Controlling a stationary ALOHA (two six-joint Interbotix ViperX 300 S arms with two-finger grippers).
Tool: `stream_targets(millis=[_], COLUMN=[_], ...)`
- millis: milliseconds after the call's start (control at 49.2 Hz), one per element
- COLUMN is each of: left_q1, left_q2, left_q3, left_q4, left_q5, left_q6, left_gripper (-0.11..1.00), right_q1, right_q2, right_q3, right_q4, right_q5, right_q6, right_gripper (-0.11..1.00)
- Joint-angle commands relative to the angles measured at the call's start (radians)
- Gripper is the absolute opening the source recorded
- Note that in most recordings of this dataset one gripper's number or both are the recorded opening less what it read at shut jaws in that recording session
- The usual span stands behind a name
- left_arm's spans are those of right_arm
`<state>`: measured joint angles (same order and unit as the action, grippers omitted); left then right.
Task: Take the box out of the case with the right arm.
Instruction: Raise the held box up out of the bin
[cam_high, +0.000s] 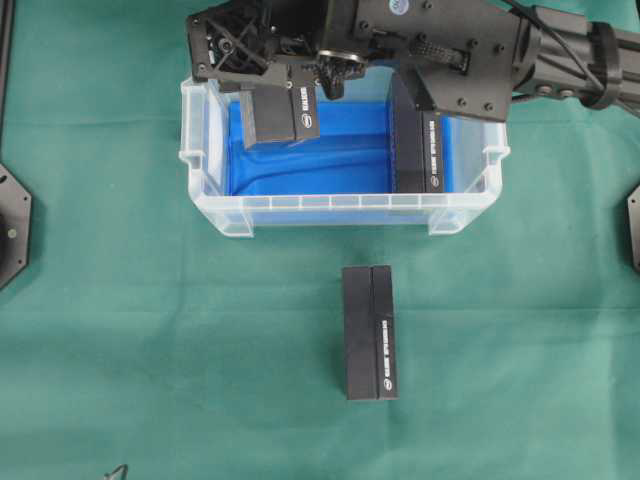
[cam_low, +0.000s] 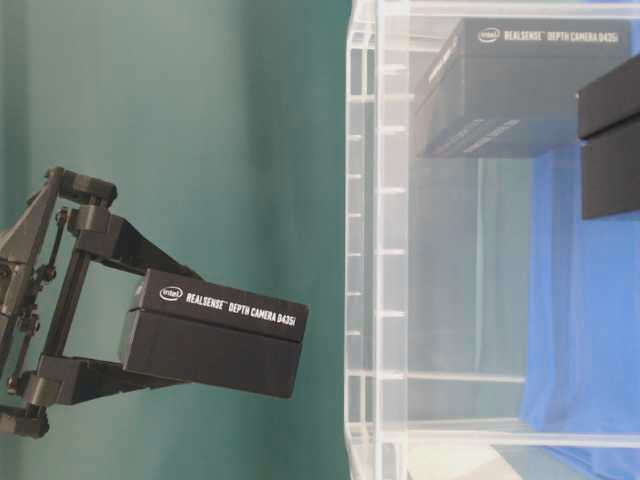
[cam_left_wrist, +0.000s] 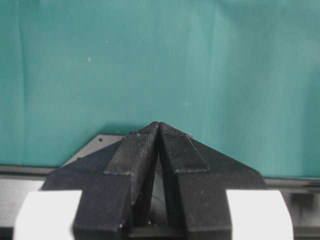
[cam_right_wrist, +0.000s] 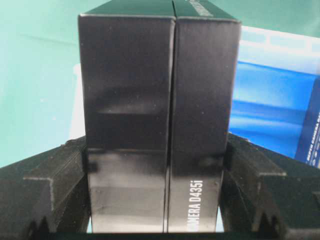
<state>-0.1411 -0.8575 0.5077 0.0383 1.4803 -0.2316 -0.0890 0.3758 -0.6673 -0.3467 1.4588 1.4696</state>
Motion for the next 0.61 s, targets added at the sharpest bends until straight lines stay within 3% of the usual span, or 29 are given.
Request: stream_targets(millis=[0, 589], left_q1=[0.003, 0.003], left_q2=[0.003, 0.003], left_q3=[-0.012, -0.009], left_q4=[0.002, 0.002], left_q5=[-0.005, -0.006], left_q6=[0.000, 0.000], left_gripper=[0.02, 0.02], right_q1=[0.002, 0.020], right_q2=[-0.055, -0.054], right_q3=[-0.032, -0.032], right_q4=[-0.005, -0.003], right_q5=[-0.003, 0.000], right_q6=[0.000, 0.026], right_gripper=[0.69, 0.69])
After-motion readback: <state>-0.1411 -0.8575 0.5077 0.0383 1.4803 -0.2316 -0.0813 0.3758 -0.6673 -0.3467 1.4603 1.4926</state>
